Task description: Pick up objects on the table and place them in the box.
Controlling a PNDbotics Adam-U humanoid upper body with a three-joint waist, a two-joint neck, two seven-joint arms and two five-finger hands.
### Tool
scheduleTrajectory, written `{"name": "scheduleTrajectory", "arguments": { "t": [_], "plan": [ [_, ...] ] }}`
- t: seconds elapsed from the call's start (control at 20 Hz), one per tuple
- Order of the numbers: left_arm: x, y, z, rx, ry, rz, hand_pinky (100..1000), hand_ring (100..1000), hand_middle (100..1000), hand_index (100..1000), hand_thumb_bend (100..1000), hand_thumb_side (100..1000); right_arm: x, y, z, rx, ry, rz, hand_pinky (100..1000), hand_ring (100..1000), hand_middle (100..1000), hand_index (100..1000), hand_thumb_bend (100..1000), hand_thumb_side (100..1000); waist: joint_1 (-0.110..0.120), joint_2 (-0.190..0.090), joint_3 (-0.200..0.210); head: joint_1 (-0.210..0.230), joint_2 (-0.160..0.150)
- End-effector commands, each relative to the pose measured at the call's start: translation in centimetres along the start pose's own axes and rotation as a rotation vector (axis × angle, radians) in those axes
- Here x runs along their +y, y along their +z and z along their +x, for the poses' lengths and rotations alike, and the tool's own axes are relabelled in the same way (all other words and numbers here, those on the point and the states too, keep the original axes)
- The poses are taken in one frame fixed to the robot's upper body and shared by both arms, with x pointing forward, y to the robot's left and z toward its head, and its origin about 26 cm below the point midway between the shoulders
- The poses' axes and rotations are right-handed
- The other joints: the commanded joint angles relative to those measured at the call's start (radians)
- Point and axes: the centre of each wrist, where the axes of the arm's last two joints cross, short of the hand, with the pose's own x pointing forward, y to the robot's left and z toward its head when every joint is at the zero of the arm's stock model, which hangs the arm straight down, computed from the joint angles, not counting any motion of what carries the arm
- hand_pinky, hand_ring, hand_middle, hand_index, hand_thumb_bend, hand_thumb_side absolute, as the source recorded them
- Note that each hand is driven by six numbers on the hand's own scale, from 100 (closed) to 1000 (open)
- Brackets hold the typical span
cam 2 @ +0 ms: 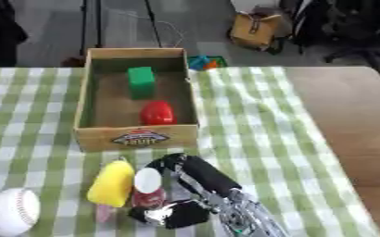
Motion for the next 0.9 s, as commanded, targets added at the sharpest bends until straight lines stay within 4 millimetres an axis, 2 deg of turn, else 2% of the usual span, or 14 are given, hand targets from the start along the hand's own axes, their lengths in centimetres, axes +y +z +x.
{"name": "scheduleTrajectory", "arguments": {
  "t": [0.05,0.1,0.15,0.2,0.25,0.4,0.45,0.9],
  "plan": [
    [0.22,-0.52,0.48,-0.027,-0.012,-0.012,509,517,596,612,137,864,-0.43,-0.14,0.06,0.004,0.000,-0.035,719,800,601,803,616,671,0.004,-0.017,-0.001,-0.002,-0.013],
    [0.22,-0.51,0.48,-0.026,-0.012,-0.012,509,517,597,612,136,859,-0.41,-0.14,0.02,0.008,-0.001,-0.041,689,783,596,797,614,659,0.005,-0.016,-0.001,-0.002,-0.013],
    [0.22,-0.51,0.47,-0.026,-0.013,-0.012,509,518,597,612,136,864,-0.35,-0.13,-0.05,0.013,-0.004,-0.046,607,749,590,791,611,644,0.005,-0.016,-0.001,-0.003,-0.014],
    [0.22,-0.50,0.47,-0.026,-0.013,-0.013,509,518,597,612,136,864,-0.28,-0.14,-0.10,0.017,-0.006,-0.049,607,749,590,791,611,644,0.005,-0.016,-0.001,-0.003,-0.014],
    [0.22,-0.50,0.47,-0.026,-0.013,-0.013,509,518,597,612,136,863,-0.19,-0.13,-0.16,0.020,-0.008,-0.052,499,709,594,789,608,624,0.005,-0.015,-0.001,-0.003,-0.014],
    [0.23,-0.50,0.47,-0.026,-0.014,-0.014,510,518,597,612,134,862,-0.02,-0.14,-0.30,0.024,-0.011,-0.057,423,688,589,785,602,610,0.006,-0.015,-0.002,-0.003,-0.014],
    [0.23,-0.50,0.47,-0.025,-0.014,-0.015,510,519,597,612,133,861,0.01,-0.12,-0.36,0.025,-0.011,-0.058,456,702,588,783,601,609,0.006,-0.015,-0.002,-0.003,-0.015],
    [0.26,-0.53,0.48,-0.026,-0.017,-0.021,510,519,598,612,129,857,0.09,-0.09,-0.52,0.032,-0.011,-0.067,444,696,563,760,596,575,0.007,-0.014,-0.003,-0.005,-0.015]
  ]
}}
